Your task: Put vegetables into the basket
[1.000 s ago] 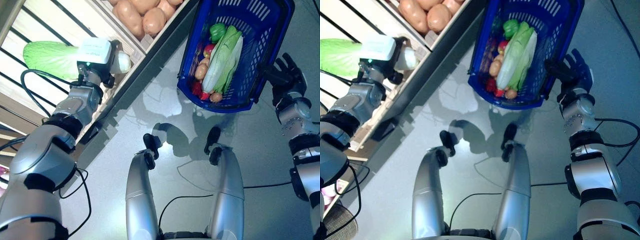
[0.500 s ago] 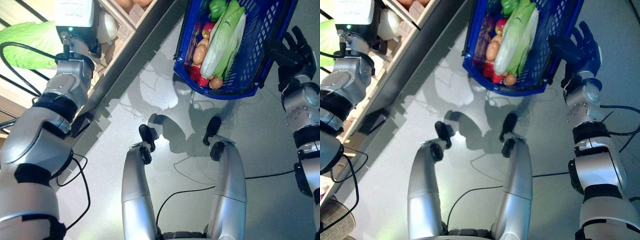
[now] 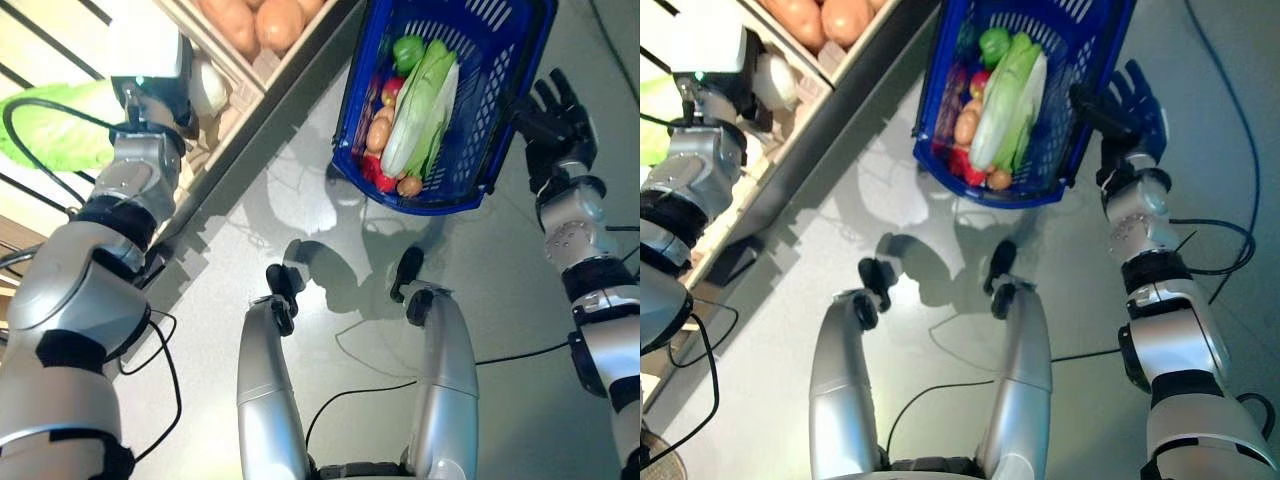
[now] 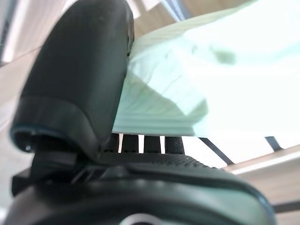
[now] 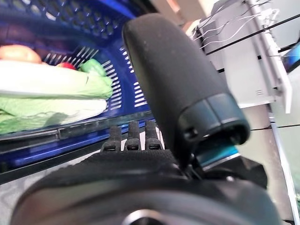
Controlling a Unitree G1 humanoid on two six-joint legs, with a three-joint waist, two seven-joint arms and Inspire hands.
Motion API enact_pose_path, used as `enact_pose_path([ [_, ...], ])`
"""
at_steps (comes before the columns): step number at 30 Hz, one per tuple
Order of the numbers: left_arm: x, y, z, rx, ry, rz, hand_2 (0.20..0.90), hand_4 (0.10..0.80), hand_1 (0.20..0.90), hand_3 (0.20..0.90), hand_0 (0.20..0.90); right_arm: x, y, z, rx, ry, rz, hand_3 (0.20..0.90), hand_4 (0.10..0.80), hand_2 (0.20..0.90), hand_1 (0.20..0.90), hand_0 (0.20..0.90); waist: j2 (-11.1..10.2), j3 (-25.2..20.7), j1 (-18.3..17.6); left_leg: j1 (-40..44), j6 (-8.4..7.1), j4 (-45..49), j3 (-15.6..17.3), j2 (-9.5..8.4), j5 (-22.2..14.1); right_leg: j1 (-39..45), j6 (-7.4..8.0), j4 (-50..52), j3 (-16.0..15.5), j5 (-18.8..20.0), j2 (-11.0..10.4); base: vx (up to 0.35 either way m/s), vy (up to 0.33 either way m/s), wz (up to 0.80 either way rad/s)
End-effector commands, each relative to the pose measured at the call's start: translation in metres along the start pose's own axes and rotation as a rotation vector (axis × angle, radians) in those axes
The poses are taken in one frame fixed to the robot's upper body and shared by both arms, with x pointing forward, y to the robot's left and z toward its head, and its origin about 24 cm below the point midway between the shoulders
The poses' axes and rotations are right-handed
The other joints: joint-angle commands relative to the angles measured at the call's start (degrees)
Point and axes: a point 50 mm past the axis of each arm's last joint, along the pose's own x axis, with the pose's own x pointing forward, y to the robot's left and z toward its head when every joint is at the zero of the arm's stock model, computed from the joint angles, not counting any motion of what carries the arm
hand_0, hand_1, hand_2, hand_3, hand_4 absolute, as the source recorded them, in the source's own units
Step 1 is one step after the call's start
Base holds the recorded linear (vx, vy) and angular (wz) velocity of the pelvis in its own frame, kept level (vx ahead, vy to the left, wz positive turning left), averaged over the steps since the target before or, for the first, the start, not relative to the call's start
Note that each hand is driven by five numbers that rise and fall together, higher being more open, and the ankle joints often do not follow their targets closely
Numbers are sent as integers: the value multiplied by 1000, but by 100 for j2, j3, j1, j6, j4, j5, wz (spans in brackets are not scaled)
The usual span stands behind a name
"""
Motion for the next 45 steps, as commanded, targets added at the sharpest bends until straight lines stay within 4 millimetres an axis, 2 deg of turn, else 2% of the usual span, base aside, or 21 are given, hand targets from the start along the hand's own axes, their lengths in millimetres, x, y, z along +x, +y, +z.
enact_pose_path([
  [1,9,40,-31,-28,72,163,300,400,300,300,300,0,-3,40,56,-191,70,900,800,900,900,900,192,-25,45,579,-462,-603,-81,280,177,702,401,139,231,-340,-102,0,0,0],
  [3,6,35,-30,-78,36,166,300,400,300,300,300,-3,-4,31,43,-159,91,900,800,900,900,900,212,-25,52,1006,-471,-741,7,299,224,1110,406,11,215,-332,-121,10,-4,4],
  [8,-10,16,-34,-277,-18,154,300,400,300,300,300,-20,-12,-8,33,-38,143,900,800,900,900,900,173,-35,61,2251,-427,-1108,160,228,299,2386,371,-447,107,-303,-167,82,-13,2],
  [10,-18,6,-35,-336,-46,129,300,400,300,300,300,-29,-12,-26,25,22,169,900,800,900,900,900,135,-274,93,2642,-400,-1319,203,144,324,2801,380,-697,-6,-279,-208,150,-20,4],
  [11,-20,5,-35,-349,-49,129,300,400,300,300,300,-31,-12,-29,26,30,180,900,800,900,900,900,127,-306,96,2701,-397,-1360,210,132,330,2864,380,-746,-25,-270,-213,127,-16,9],
  [13,-30,-5,-33,-429,-61,114,300,400,300,300,300,-42,-6,-49,26,95,228,900,800,900,900,900,95,-554,126,3199,-382,-1746,316,37,411,3385,394,-1149,-232,-214,-223,138,-12,9],
  [14,-31,-6,-33,-444,-60,118,300,400,300,300,300,-43,-5,-51,26,99,234,900,800,900,900,900,96,-573,124,3250,-382,-1789,327,30,422,3438,395,-1193,-252,-206,-219,156,-31,6],
  [15,-37,-13,-32,-543,-45,105,300,400,300,300,300,-52,1,-65,28,145,274,900,800,900,900,900,86,-724,144,3543,-392,-2034,384,-37,475,3772,404,-1499,-369,-151,-181,109,-39,3],
  [16,-39,-14,-31,-576,-42,106,300,400,300,300,300,-54,2,-68,28,152,285,900,800,900,900,900,84,-747,146,3593,-394,-2079,392,-49,484,3830,406,-1558,-390,-138,-174,156,-74,1],
  [17,-45,-21,-29,-647,-40,90,300,400,300,300,300,-61,6,-78,35,186,311,900,800,900,900,900,79,-854,175,3811,-387,-2285,416,-96,524,4074,408,-1781,-473,-100,-125,62,-89,1],
  [18,-52,-28,-26,-736,-42,75,300,400,300,300,300,-69,12,-89,47,223,356,900,800,900,900,900,80,-961,201,3982,-331,-2577,500,-134,711,4280,359,-2105,-611,83,-79,110,-106,6],
  [19,-59,-36,-22,-814,-39,53,300,400,300,300,300,-77,17,-99,51,253,389,900,800,900,900,900,81,-1061,223,4198,-326,-2828,534,-178,788,4514,374,-2359,-700,150,-19,104,-86,11],
  [21,-70,-47,-17,-891,-47,20,300,400,300,300,300,-86,21,-109,67,295,435,900,800,900,900,900,80,-1175,243,4440,-313,-3100,571,-243,874,4780,398,-2653,-777,227,53,158,-59,7],
  [22,-85,-61,-8,-988,-56,-38,300,400,300,300,300,-101,22,-122,96,352,473,900,800,900,900,900,83,-1370,265,4791,-306,-3514,640,-311,992,5189,417,-3132,-869,339,161,202,-64,-1],
  [24,-96,-70,0,-1076,-63,-75,300,400,300,300,300,-110,23,-132,115,400,494,900,800,900,900,900,84,-1543,286,5060,-304,-3849,681,-360,1092,5506,440,-3497,-925,422,248,223,-68,1],
  [26,-112,-82,17,-1262,-70,-166,300,400,300,300,300,-124,27,-144,136,460,527,900,800,900,900,900,77,-1836,329,5421,-300,-4311,686,-426,1241,5913,478,-3975,-969,577,361,214,-80,23],
  [30,-127,-93,46,-1524,-71,-287,300,400,300,300,300,-134,36,-156,149,507,564,900,800,900,900,900,79,-2076,372,5733,-321,-4718,709,-412,1380,6239,495,-4322,-1017,686,444,119,-58,11],
  [33,-146,-100,79,-1814,-91,-430,300,400,300,300,300,-143,47,-167,138,537,585,900,800,900,900,900,74,-2260,408,6104,-327,-5125,726,-390,1459,6553,528,-4604,-1043,776,519,110,-56,7],
  [36,-149,-100,86,-1868,-101,-459,300,400,300,300,300,-144,49,-167,131,540,586,900,800,900,900,900,70,-2310,416,6171,-320,-5230,726,-391,1477,6607,532,-4663,-1048,792,541,45,-26,2],
  [37,-154,-99,97,-1944,-116,-497,300,400,300,300,300,-144,51,-169,123,550,587,900,800,900,900,900,54,-2387,428,6271,-308,-5334,690,-404,1463,6702,538,-4724,-1046,793,577,85,-54,3],
  [45,-156,-89,122,-2057,-178,-560,300,400,300,300,300,-143,64,-171,77,559,624,900,800,900,900,900,-5,-2500,467,6443,-292,-5406,577,-426,1346,6902,537,-4848,-1089,795,640,56,-49,4],
])
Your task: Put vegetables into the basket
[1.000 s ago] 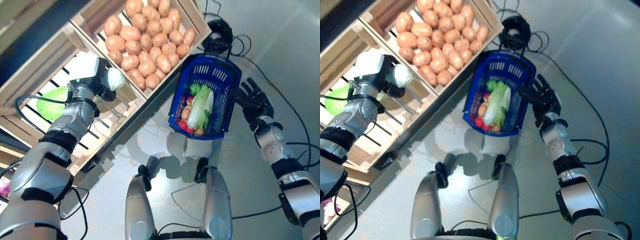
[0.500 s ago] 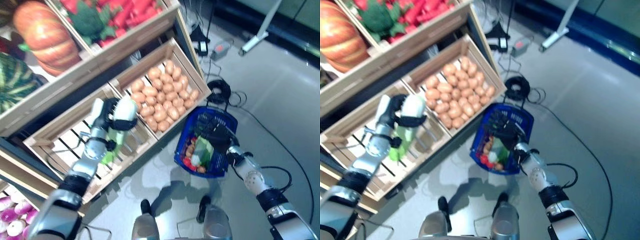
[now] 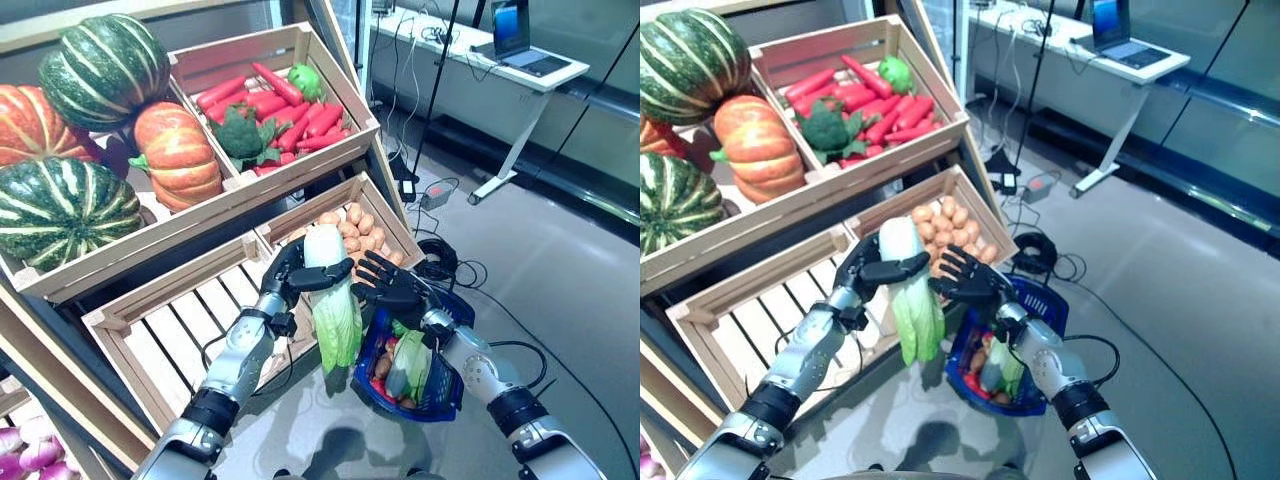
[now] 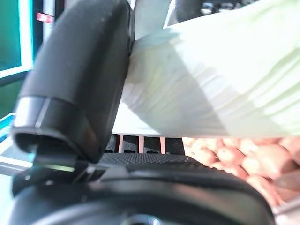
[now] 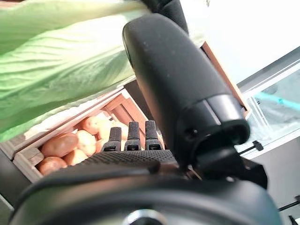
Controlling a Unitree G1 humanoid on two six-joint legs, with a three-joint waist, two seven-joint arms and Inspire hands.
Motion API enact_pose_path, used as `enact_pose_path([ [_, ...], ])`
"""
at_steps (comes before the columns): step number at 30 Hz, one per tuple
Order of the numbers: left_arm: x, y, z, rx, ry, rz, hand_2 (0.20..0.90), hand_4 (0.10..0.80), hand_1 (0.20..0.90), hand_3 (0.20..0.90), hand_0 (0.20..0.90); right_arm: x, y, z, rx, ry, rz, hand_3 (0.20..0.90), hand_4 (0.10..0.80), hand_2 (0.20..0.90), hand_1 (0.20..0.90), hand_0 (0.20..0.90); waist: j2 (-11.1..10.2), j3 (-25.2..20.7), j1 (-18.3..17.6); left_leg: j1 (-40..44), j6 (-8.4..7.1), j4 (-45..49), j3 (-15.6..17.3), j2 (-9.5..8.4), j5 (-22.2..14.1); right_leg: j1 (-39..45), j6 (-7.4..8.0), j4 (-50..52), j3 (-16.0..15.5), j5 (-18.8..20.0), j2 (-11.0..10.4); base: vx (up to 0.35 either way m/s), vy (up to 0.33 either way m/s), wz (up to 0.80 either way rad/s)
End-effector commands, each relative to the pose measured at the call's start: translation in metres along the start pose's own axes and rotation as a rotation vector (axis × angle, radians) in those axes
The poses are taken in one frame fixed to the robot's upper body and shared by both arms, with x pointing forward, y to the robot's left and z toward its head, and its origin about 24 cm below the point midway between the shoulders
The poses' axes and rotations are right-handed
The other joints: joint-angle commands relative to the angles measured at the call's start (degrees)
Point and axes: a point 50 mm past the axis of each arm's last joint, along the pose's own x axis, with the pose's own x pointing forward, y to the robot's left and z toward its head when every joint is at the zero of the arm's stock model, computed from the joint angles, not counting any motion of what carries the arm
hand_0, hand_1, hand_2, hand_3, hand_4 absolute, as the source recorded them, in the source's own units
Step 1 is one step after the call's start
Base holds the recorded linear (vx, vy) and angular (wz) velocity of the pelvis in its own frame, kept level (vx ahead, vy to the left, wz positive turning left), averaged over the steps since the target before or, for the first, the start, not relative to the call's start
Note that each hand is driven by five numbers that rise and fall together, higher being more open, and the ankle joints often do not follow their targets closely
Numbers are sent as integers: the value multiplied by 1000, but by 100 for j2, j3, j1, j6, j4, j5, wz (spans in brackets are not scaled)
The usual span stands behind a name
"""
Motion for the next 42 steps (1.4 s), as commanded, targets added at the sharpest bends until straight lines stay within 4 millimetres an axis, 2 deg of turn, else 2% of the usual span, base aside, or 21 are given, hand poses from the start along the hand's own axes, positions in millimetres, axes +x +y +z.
enact_pose_path([
  [1,19,-24,50,-78,-213,-132,300,400,300,300,300,18,33,24,-58,-100,147,900,800,900,900,900,-120,-472,96,-272,94,-69,-100,-80,146,13,-198,138,-91,61,-203,0,0,0],
  [8,20,-41,52,-113,-223,-197,300,400,300,300,300,20,39,10,-47,-22,165,900,800,900,900,900,-137,-527,103,-220,89,-69,-136,-68,95,111,-213,42,-104,72,-169,23,-18,2],
  [12,18,-47,53,-128,-230,-245,300,400,300,300,300,18,41,-7,-34,99,216,900,800,900,900,900,-153,-551,108,-190,91,-69,-157,-77,65,160,-220,6,-101,76,-159,0,0,0],
  [18,18,-48,53,-145,-230,-263,300,400,300,300,300,15,50,-21,106,175,352,900,800,900,900,900,-165,-559,122,-134,89,-69,-179,-78,49,196,-231,19,-101,62,-151,4,1,1],
  [23,15,-48,45,-195,-199,-314,300,400,300,300,300,5,74,-37,394,239,646,900,800,900,900,900,-164,-619,161,-102,87,-69,-213,-77,21,261,-230,-40,-136,63,-142,29,8,4],
  [28,15,-45,42,-226,-188,-345,300,400,300,300,300,-4,82,-44,517,279,826,900,800,900,900,900,-163,-669,178,-94,85,-69,-228,-80,8,269,-213,-52,-149,63,-144,9,3,4],
  [31,16,-44,42,-243,-182,-355,300,400,300,300,300,-9,87,-45,597,296,919,900,800,900,900,900,-156,-684,188,-95,84,-69,-244,-80,8,268,-209,-48,-151,55,-145,0,0,0],
  [34,17,-45,40,-278,-168,-375,300,400,300,300,300,-16,99,-40,699,271,1118,900,800,900,900,900,-140,-682,184,-90,93,-69,-258,-84,6,268,-210,-34,-140,36,-145,0,0,0],
  [37,18,-49,33,-311,-152,-370,300,400,300,300,300,-15,120,-28,793,204,1250,900,800,900,900,900,-111,-682,169,-87,116,-69,-279,-95,-6,268,-199,-35,-119,34,-147,0,0,0],
  [39,20,-49,29,-313,-143,-355,300,400,300,300,300,-13,130,-19,807,170,1296,900,800,900,900,900,-90,-689,154,-90,123,-69,-274,-97,-14,259,-192,-38,-101,25,-153,0,0,0],
  [42,21,-48,26,-315,-138,-345,300,400,300,300,300,-11,135,-15,795,157,1294,900,800,900,900,900,-82,-690,144,-93,127,-69,-274,-103,-16,251,-190,-36,-90,21,-158,0,0,0],
])
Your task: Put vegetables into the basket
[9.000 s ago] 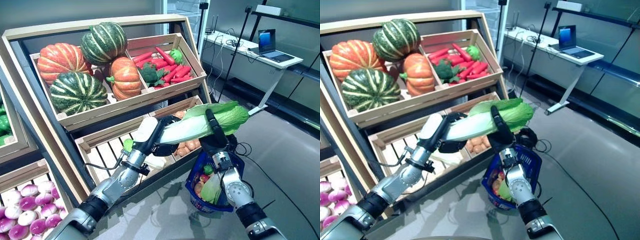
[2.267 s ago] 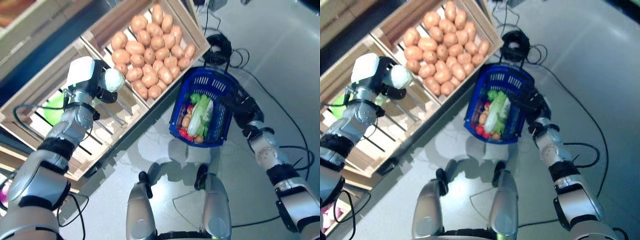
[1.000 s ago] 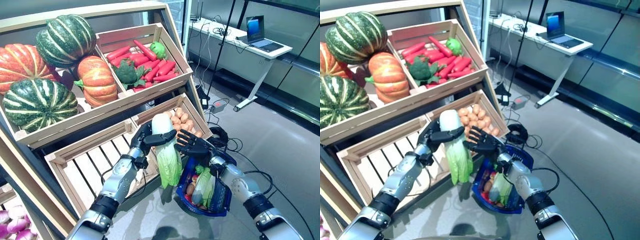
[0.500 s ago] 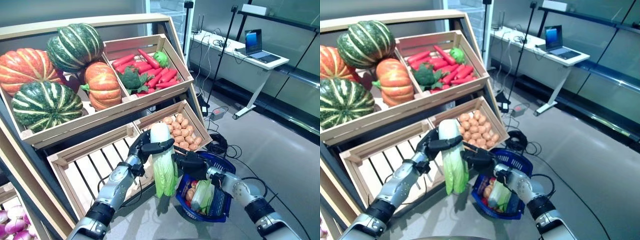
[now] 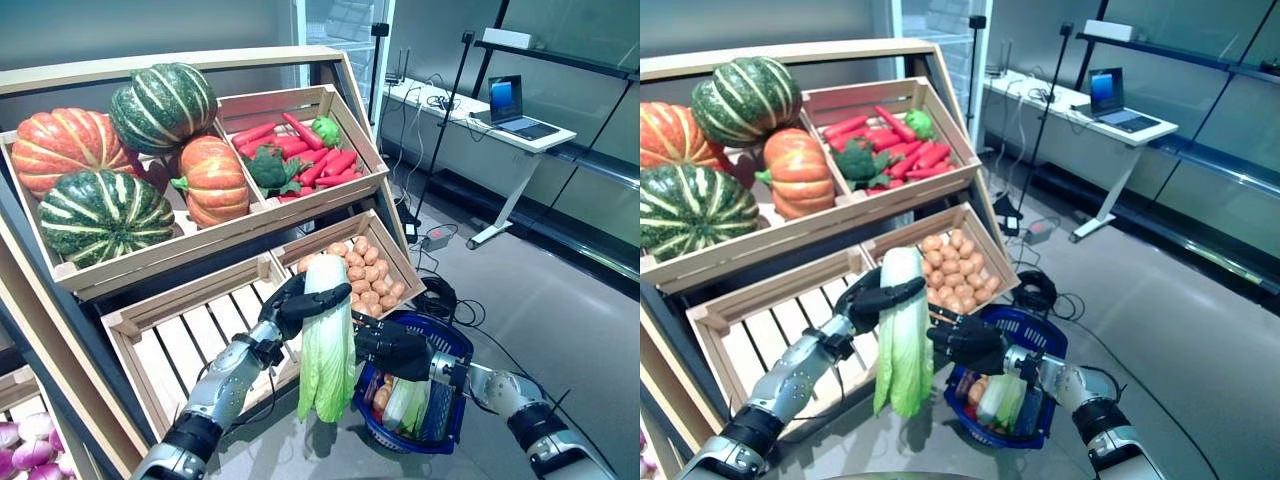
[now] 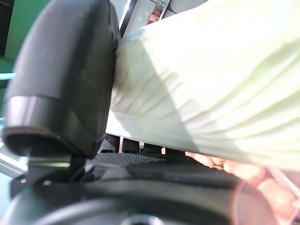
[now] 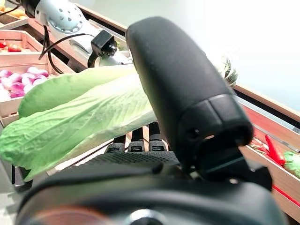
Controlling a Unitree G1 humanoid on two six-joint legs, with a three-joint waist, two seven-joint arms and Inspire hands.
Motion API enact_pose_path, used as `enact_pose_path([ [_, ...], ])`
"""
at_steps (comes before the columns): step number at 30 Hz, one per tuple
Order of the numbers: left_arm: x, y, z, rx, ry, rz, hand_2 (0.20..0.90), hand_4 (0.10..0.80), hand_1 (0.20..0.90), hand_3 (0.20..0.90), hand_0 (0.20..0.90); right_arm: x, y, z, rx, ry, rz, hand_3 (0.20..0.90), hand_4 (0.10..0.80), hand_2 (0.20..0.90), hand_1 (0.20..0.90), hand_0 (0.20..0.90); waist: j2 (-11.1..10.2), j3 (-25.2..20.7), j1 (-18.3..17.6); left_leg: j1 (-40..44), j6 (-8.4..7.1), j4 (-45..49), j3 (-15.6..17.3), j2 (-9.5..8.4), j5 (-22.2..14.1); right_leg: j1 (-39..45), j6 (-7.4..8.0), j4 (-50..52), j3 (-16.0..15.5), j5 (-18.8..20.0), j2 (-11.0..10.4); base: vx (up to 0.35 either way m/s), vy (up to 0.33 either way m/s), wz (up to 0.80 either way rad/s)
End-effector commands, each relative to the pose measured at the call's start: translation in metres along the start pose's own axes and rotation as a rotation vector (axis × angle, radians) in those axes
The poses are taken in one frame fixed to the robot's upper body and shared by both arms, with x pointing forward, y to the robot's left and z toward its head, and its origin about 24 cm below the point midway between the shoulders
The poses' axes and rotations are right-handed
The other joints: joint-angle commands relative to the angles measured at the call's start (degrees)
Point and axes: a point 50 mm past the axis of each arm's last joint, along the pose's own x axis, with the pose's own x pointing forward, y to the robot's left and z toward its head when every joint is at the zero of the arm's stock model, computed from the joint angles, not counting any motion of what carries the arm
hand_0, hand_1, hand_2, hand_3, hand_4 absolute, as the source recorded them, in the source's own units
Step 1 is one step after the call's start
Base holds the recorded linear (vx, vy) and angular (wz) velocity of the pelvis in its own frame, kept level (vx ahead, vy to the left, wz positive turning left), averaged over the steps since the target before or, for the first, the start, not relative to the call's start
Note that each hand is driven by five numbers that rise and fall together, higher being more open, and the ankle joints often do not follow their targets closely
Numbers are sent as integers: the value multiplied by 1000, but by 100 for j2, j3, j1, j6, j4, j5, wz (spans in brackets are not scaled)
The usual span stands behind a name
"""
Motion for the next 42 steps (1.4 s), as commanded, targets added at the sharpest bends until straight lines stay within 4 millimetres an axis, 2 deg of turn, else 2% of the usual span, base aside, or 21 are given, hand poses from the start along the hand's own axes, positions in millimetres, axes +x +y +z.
enact_pose_path([
  [1,53,-58,55,-75,-285,-205,300,400,300,300,300,78,128,-1,162,-30,955,900,800,900,900,900,73,-74,-12,-195,129,4,-149,-84,-96,28,-199,144,-98,-54,-181,0,0,0],
  [9,54,-54,51,-60,-281,-181,300,400,300,300,300,79,121,2,64,-18,885,900,800,900,900,900,42,-70,2,-235,130,4,-177,-83,-85,15,-197,102,-91,-27,-190,0,0,0],
  [14,53,-59,57,-8,-311,-209,300,400,300,300,300,76,91,0,-87,49,641,900,800,900,900,900,3,-54,16,-256,114,4,-191,-75,-66,-16,-211,121,-81,-26,-187,0,0,0],
  [15,53,-65,63,8,-329,-236,300,400,300,300,300,71,74,-1,-145,89,538,900,800,900,900,900,-19,-42,37,-272,108,4,-206,-70,-57,-28,-219,123,-91,-20,-187,0,0,0],
  [17,53,-66,64,9,-333,-240,300,400,300,300,300,70,72,-1,-151,94,522,900,800,900,900,900,-22,-41,40,-274,106,4,-208,-69,-56,-29,-221,122,-94,-18,-186,0,0,0],
  [18,52,-74,72,10,-360,-270,300,400,300,300,300,66,58,-2,-164,117,432,900,800,900,900,900,-44,-32,68,-278,112,4,-221,-64,-56,-27,-230,110,-100,-8,-181,0,0,0],
  [25,49,-97,84,-44,-399,-384,300,400,300,300,300,59,24,-12,-135,182,234,900,800,900,900,900,-41,-2,172,-259,131,4,-288,-71,-53,-12,-259,134,-122,-5,-186,0,0,0],
  [30,51,-110,87,-78,-403,-430,300,400,300,300,300,63,17,-14,-150,199,162,900,800,900,900,900,-26,-7,210,-247,136,4,-329,-91,-69,15,-266,114,-132,2,-190,0,0,0],
  [38,51,-129,88,-123,-408,-510,300,400,300,300,300,75,18,-21,-124,240,125,900,800,900,900,900,3,-24,231,-233,144,4,-355,-117,-72,46,-280,101,-118,12,-188,0,0,0],
  [42,52,-139,90,-132,-404,-541,300,400,300,300,300,83,24,-18,-91,184,155,900,800,900,900,900,30,-13,248,-223,145,4,-373,-120,-69,53,-290,123,-133,5,-193,0,0,0],
])
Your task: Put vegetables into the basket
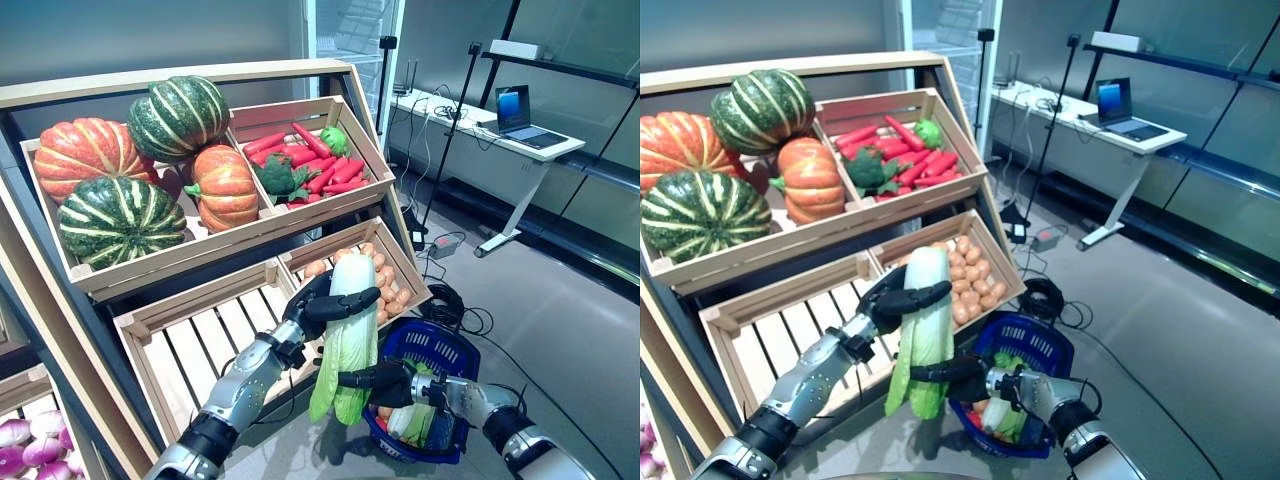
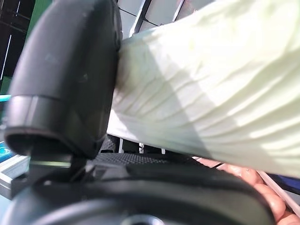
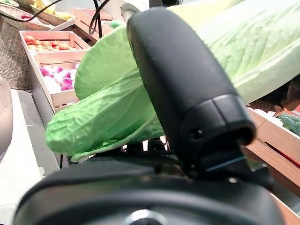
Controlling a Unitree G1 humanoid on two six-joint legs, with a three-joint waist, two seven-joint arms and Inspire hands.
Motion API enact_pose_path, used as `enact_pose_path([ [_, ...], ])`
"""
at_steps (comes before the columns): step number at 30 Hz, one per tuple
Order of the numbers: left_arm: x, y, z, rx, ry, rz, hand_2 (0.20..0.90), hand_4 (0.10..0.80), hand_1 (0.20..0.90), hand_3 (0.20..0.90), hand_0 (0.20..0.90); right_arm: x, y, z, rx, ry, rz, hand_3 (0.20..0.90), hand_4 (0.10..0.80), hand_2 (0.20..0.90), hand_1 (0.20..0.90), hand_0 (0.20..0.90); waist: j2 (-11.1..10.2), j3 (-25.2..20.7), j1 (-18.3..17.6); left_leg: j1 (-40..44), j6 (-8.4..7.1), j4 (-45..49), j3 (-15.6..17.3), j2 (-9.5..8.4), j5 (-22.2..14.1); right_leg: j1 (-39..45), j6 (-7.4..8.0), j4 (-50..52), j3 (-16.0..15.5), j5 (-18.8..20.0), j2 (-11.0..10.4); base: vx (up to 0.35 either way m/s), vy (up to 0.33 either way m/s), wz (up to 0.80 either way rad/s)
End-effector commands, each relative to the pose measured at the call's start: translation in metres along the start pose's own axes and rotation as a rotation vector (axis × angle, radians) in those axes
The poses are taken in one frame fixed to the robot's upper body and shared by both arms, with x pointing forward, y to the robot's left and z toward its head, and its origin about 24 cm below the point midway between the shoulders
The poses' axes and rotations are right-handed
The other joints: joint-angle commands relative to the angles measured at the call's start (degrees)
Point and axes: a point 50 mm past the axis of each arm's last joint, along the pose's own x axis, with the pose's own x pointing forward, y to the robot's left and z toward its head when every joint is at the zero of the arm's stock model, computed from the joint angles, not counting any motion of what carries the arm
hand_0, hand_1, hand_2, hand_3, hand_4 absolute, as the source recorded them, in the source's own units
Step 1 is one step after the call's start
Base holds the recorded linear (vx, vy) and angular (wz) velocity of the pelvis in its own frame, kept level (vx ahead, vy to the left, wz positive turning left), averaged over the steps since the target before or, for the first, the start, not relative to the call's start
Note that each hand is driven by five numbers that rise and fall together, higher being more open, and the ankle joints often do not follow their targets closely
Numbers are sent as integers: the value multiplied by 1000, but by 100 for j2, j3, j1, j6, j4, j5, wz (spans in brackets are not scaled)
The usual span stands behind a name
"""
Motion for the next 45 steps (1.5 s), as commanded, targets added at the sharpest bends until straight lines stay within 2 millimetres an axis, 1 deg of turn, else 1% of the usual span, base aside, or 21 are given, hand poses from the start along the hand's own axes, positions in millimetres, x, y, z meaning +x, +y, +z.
enact_pose_path([
  [1,53,-96,92,-96,-398,-427,300,400,300,300,300,54,50,36,-77,-29,231,900,800,900,900,900,-19,101,131,-153,144,3,-324,-115,-72,89,-294,139,-117,5,-188,0,0,0],
  [5,55,-100,89,-92,-360,-436,300,400,300,300,300,58,62,48,-99,-106,269,900,800,900,900,900,-11,110,127,-147,147,3,-352,-128,-82,97,-295,134,-114,11,-183,0,0,0],
  [6,55,-99,85,-94,-340,-428,300,400,300,300,300,60,70,57,-104,-161,290,900,800,900,900,900,-3,116,114,-146,146,3,-353,-130,-82,94,-292,129,-117,20,-185,0,0,0],
  [7,55,-99,85,-95,-337,-426,300,400,300,300,300,60,71,59,-104,-171,293,900,800,900,900,900,-1,118,112,-146,146,3,-354,-131,-82,93,-291,130,-116,20,-186,9,4,3],
  [8,55,-96,81,-100,-320,-416,300,400,300,300,300,59,78,68,-113,-228,310,491,527,491,491,491,1,119,98,-142,148,3,-344,-131,-84,92,-287,129,-108,19,-186,8,3,3],
  [9,54,-94,79,-103,-314,-411,300,400,300,300,300,59,81,71,-120,-248,308,300,400,300,300,300,3,118,92,-140,148,3,-338,-130,-85,91,-286,130,-104,18,-186,0,0,0],
  [11,54,-90,75,-114,-296,-393,300,400,300,300,300,56,85,80,-143,-291,302,300,400,300,300,300,5,112,79,-135,151,3,-323,-129,-91,91,-283,125,-105,21,-187,6,0,2],
  [16,54,-84,70,-118,-281,-365,300,400,300,300,300,51,86,88,-163,-349,272,300,400,300,300,300,-6,118,65,-117,156,3,-309,-124,-99,100,-283,124,-94,18,-187,4,-1,1],
  [21,53,-76,67,-114,-261,-337,300,400,300,300,300,43,82,97,-168,-387,247,300,400,300,300,300,-14,118,57,-102,152,3,-291,-113,-104,100,-279,128,-97,19,-185,0,0,0],
  [24,53,-69,64,-111,-247,-309,300,400,300,300,300,37,74,99,-138,-412,196,300,400,300,300,300,-15,110,42,-90,145,3,-274,-104,-107,112,-277,113,-94,24,-178,0,0,0],
  [25,53,-68,63,-108,-244,-305,321,414,321,321,321,36,71,98,-129,-417,182,300,400,300,300,300,-15,110,39,-86,145,3,-273,-102,-108,114,-276,114,-91,24,-177,0,0,0],
  [26,52,-65,62,-106,-236,-293,702,668,702,702,702,31,65,97,-111,-425,158,300,400,300,300,300,-15,109,34,-78,143,3,-270,-94,-112,122,-272,104,-90,30,-175,0,0,0],
  [27,51,-62,61,-105,-229,-285,900,800,900,900,900,29,61,96,-96,-434,144,300,400,300,300,300,-18,101,31,-78,142,3,-265,-86,-115,128,-268,84,-91,38,-172,0,0,0],
  [31,47,-55,57,-102,-208,-281,900,800,900,900,900,20,51,93,-72,-452,111,300,400,300,300,300,-10,80,7,-92,140,3,-231,-69,-103,113,-267,56,-58,52,-165,0,0,0],
  [37,38,-37,62,-60,-218,-207,900,800,900,900,900,-1,32,91,-37,-514,38,300,400,300,300,300,7,107,-36,-119,125,3,-161,-44,-83,55,-251,61,-21,76,-162,-2,-6,-2],
  [39,33,-26,66,-44,-225,-162,900,800,900,900,900,-14,23,89,-23,-540,10,300,400,300,300,300,8,109,-61,-118,127,3,-138,-38,-89,45,-250,59,-7,71,-159,1,-7,-7],
  [40,33,-25,66,-41,-227,-156,900,800,900,900,900,-15,23,89,-21,-542,6,300,400,300,300,300,8,109,-63,-117,127,3,-134,-37,-90,45,-250,59,-5,70,-159,7,-3,-7],
  [41,30,-17,67,-27,-234,-123,900,800,900,900,900,-22,17,87,-12,-557,-15,300,400,300,300,300,7,112,-80,-111,124,3,-114,-29,-88,43,-249,59,6,68,-156,10,-2,-4],
  [43,27,-12,68,-15,-237,-97,900,800,900,900,900,-27,13,85,-4,-571,-33,300,400,300,300,300,8,109,-88,-108,123,3,-106,-26,-91,43,-248,57,18,63,-152,17,-5,-4],
  [44,20,3,69,11,-240,-29,900,800,900,900,900,-42,4,84,21,-620,-74,300,400,300,300,300,3,116,-107,-97,123,3,-83,-18,-98,44,-248,53,41,56,-141,24,-8,-5],
  [45,18,7,69,14,-240,-10,900,800,900,900,900,-46,1,84,29,-633,-85,300,400,300,300,300,3,117,-112,-94,123,3,-73,-15,-99,42,-248,54,46,55,-139,24,-8,-5],
])
